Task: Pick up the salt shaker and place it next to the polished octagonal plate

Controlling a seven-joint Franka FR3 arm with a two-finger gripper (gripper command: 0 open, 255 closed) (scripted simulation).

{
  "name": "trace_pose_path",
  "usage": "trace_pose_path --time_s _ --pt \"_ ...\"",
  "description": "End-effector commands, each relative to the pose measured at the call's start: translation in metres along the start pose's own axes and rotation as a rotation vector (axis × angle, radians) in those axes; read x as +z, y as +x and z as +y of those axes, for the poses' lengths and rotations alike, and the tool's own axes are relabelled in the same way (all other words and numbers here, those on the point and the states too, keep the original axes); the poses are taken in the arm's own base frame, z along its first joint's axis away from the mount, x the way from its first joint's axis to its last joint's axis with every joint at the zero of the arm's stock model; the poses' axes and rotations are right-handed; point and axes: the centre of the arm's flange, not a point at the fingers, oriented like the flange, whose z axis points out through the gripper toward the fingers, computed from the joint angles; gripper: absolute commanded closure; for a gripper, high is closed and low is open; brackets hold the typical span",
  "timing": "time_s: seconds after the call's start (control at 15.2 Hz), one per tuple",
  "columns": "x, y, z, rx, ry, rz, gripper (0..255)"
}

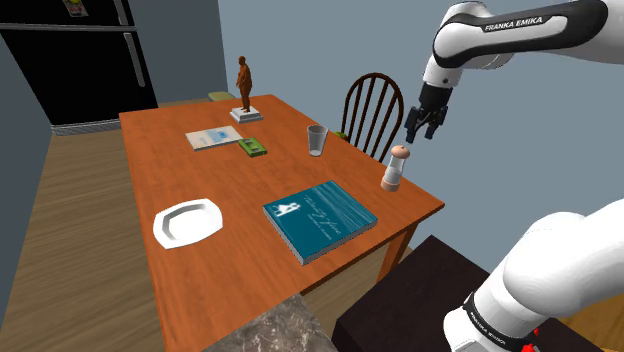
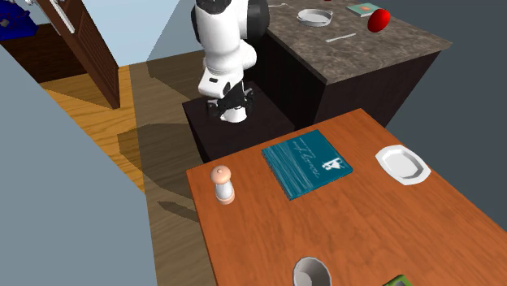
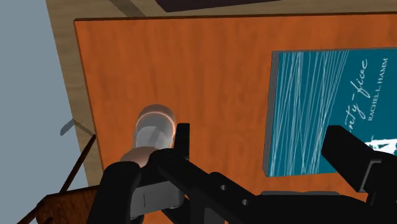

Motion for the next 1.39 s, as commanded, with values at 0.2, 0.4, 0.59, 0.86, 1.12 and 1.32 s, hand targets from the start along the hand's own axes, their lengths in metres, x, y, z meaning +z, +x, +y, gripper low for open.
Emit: trace_pose_path --time_s 0.2,0.4,0.59,0.86,1.12,1.32 --pt "0.031 0.038 0.05 0.016 0.045 0.017 0" --pt "0.048 0.061 0.08 0.025 0.072 0.026 0" --pt "0.066 0.084 0.11 0.035 0.1 0.035 0" --pt "0.084 0.093 0.12 0.038 0.11 0.038 0" --pt "0.105 0.094 0.118 0.038 0.11 0.038 0" --pt "0.113 0.094 0.117 0.038 0.11 0.038 0"
